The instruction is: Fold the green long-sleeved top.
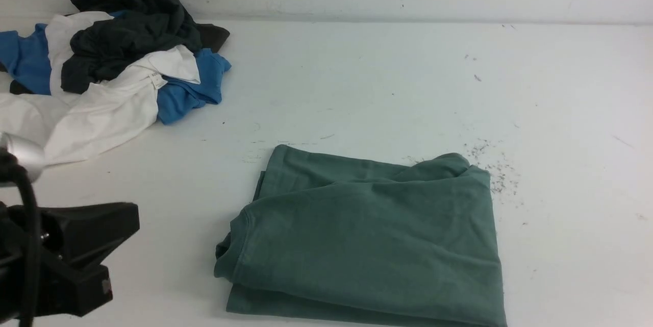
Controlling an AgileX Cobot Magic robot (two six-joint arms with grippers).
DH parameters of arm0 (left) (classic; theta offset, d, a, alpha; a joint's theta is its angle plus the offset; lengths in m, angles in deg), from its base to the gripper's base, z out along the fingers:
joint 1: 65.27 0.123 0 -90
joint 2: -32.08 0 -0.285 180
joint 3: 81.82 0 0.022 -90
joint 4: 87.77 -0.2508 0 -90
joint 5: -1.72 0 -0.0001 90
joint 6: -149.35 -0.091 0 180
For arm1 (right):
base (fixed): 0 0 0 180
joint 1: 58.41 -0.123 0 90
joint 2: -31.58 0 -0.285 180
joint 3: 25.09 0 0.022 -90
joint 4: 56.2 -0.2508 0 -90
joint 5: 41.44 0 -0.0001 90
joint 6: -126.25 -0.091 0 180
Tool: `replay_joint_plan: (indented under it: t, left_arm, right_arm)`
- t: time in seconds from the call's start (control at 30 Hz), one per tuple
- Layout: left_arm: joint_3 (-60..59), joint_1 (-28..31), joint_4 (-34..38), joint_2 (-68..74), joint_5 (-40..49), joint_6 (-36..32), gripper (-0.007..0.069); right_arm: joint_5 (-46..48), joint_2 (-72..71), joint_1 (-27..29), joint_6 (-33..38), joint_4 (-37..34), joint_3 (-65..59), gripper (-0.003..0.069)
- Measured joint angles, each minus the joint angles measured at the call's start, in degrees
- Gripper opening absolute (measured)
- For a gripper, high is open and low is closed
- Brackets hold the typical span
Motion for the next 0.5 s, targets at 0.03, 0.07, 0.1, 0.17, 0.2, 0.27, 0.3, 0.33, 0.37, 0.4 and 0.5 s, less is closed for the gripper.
replay_joint_plan:
  t: [0.03, 0.07, 0.1, 0.17, 0.2, 0.27, 0.3, 0.33, 0.37, 0.4, 0.5]
  left_arm:
    - [0.0, 0.0, 2.66, -0.04, -0.77, -0.06, -0.0004]
    - [0.0, 0.0, 3.23, -0.04, -0.77, -0.06, -0.0004]
    - [0.0, 0.0, 5.21, -0.04, -0.77, -0.06, -0.0004]
    - [0.0, 0.0, 7.34, -0.06, -0.07, -0.06, -0.0004]
    - [0.0, 0.0, 8.59, -0.06, 0.83, -0.06, -0.0004]
    - [0.0, 0.0, 9.74, -0.06, 2.3, -0.06, -0.0004]
    - [0.0, 0.0, 10.15, -0.06, 2.87, -0.06, -0.0004]
    - [0.0, 0.0, 10.39, -0.06, 3.17, -0.06, -0.0004]
    - [0.0, 0.0, 10.47, -0.06, 3.72, -0.06, -0.0004]
    - [0.0, 0.0, 10.53, -0.06, 3.94, -0.06, -0.0004]
    - [0.0, 0.0, 10.67, -0.06, 4.4, -0.06, -0.0004]
  right_arm:
    - [0.0, 0.0, 0.0, 0.0, 0.0, 0.0, -0.0014]
    - [0.0, 0.0, 0.0, 0.0, 0.0, 0.0, -0.0014]
    - [0.0, 0.0, 0.0, 0.0, 0.0, 0.0, -0.0014]
    - [0.0, 0.0, 0.0, 0.0, 0.0, 0.0, -0.0015]
    - [0.0, 0.0, 0.0, 0.0, 0.0, 0.0, -0.0015]
    - [0.0, 0.0, 0.0, 0.0, 0.05, 0.0, -0.0015]
    - [0.0, 0.0, 0.0, 0.0, 0.05, 0.0, -0.0015]
    - [0.0, 0.0, 0.0, 0.0, 0.05, 0.0, -0.0015]
    - [0.0, 0.0, 0.0, -0.05, 0.11, 0.0, -0.0015]
    - [0.0, 0.0, 0.0, -0.05, 0.11, 0.0, -0.0015]
    - [0.0, 0.0, 0.0, -0.05, 0.16, 0.0, -0.0015]
